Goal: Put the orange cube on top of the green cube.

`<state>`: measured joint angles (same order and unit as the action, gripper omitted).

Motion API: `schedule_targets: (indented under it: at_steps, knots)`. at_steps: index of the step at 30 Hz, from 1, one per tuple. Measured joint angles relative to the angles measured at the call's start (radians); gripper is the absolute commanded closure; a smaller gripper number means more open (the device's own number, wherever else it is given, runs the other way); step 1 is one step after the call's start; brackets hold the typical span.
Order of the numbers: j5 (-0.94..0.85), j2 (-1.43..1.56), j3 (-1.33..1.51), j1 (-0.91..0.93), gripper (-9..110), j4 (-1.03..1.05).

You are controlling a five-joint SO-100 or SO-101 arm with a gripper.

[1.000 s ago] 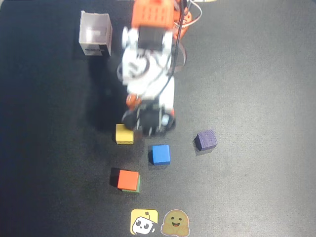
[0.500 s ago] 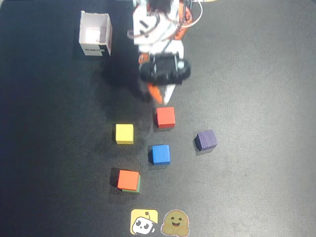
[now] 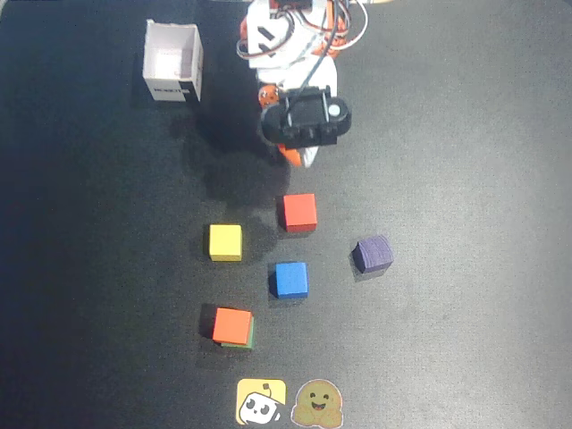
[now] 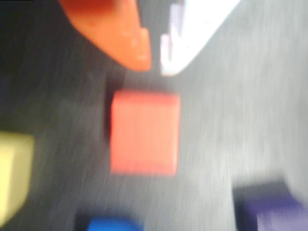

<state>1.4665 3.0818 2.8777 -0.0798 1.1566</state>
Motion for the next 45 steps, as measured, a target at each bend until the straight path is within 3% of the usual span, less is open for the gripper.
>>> schedule_targets:
  at_steps: [7,45]
  knots:
    - [-0.043,0.003,0.0,0.002,101,0.1]
    - [-0.08,0.003,0.0,-0.002,101,0.1]
